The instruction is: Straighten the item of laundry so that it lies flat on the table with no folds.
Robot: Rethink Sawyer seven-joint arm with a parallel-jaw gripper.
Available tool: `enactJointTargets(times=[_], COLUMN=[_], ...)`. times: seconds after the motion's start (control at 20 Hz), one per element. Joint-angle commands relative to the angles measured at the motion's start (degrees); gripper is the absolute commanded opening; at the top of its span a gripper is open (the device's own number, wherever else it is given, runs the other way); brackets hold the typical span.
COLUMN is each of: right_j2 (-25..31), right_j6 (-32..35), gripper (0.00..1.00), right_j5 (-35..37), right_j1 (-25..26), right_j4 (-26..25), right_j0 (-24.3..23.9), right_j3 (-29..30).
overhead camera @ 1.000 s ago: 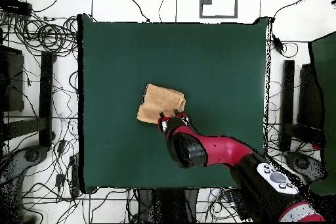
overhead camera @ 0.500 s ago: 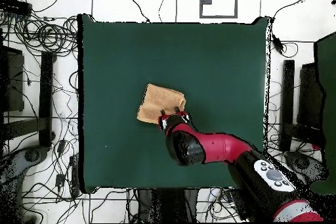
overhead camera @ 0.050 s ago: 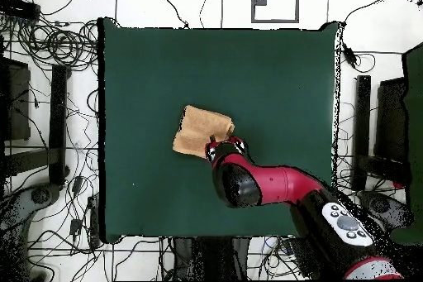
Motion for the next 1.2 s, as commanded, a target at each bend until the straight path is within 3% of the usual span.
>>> enactJointTargets(times=[0.05, 1.2], right_j2=[-1.3, 4.4], right_j6=[4.1, 3.6], gripper=[1.00, 1.00], right_j5=[2.2, 2.7], right_j1=[-0.1, 2.7], right_j4=[-1.9, -2.6], right_j0=[3.4, -0.4], right_j3=[-5.4, -3.7])
